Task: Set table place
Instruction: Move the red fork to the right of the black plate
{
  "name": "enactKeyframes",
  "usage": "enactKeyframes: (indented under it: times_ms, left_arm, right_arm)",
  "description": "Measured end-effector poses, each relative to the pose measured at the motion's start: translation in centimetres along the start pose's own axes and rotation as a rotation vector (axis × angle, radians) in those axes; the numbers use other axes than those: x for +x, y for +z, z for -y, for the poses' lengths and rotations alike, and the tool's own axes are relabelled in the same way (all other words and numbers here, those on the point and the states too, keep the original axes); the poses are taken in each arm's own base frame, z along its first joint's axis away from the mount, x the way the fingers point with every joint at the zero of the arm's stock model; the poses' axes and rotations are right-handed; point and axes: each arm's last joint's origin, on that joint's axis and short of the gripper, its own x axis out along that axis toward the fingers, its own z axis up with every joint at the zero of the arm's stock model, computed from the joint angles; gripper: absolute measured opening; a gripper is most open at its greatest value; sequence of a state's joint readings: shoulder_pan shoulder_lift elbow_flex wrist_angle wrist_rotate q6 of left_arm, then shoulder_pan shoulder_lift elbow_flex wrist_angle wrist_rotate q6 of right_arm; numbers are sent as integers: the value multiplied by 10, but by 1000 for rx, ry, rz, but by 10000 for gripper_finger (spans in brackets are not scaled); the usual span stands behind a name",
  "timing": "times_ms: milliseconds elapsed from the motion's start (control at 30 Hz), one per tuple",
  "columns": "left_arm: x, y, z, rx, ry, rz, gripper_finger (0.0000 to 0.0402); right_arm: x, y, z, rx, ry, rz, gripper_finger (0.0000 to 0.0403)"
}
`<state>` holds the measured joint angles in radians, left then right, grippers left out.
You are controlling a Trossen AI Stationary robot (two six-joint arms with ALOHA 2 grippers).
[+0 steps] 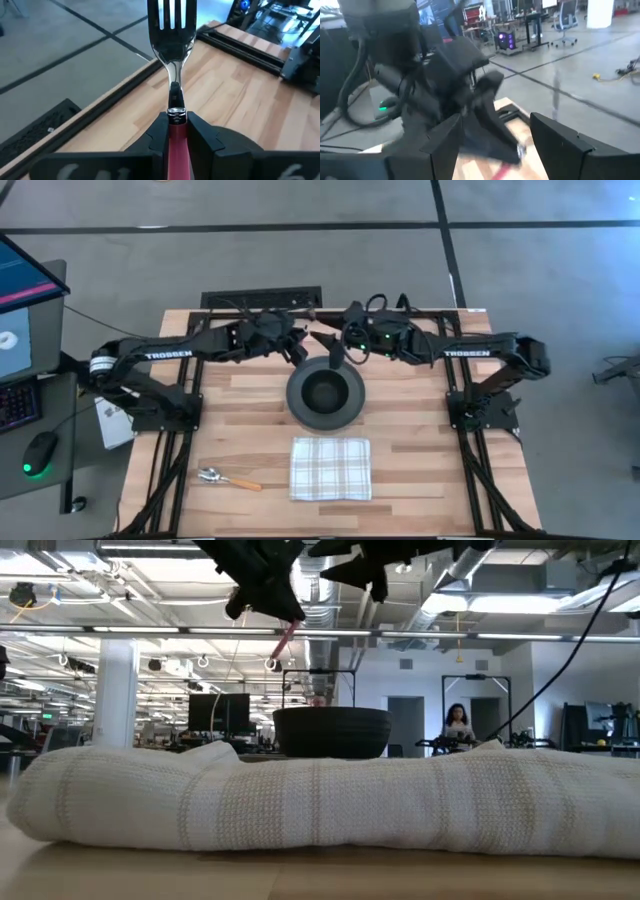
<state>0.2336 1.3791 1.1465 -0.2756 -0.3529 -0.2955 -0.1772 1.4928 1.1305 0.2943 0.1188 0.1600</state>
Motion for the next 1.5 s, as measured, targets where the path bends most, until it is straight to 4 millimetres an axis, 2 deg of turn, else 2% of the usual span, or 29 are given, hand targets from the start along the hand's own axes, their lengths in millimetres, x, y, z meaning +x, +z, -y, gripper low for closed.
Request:
enactKeyframes:
  times_ms: [233,533,767,933,1100,1500]
  left_arm:
    - [8,-6,5,15,2,-26,30]
    - [6,-4,4,37,25,-12,30]
    - [6,-4,2,67,83,1,30]
    - [6,-4,3,67,74,-2,30]
    - [5,-5,5,71,63,-1,30]
    - [5,-5,9,47,15,-8,30]
  right_arm:
    - [13,9,-3,-97,-78,-27,260]
    - [12,10,-3,-182,-116,-74,260]
    - [11,2,-6,-203,-117,-154,260]
    - [10,-3,-2,-224,-218,-200,260]
    - [10,-1,2,-225,-259,-193,260]
    - [11,2,2,-237,-229,-164,260]
